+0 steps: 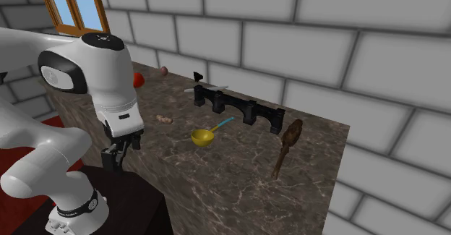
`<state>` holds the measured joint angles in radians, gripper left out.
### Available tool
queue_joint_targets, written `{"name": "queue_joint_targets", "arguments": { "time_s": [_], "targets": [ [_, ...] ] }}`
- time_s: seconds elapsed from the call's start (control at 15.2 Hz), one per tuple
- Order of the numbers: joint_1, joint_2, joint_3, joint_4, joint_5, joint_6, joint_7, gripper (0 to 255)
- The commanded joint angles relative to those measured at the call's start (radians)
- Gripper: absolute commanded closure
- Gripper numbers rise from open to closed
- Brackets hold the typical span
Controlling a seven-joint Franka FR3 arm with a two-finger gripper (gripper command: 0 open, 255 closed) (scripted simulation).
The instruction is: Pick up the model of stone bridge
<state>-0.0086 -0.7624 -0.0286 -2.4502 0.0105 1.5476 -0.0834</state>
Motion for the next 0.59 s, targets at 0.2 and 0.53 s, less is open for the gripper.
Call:
{"name": "queue_joint_targets", "arguments": {
  "time_s": [0.2,0.53],
  "targets": [
    [0.019,0.037,0.071,0.03,0.055,0.015,0.101,0],
    [0.042,0.127,0.183,0.106,0.128,0.047,0.267,0]
  ]
}}
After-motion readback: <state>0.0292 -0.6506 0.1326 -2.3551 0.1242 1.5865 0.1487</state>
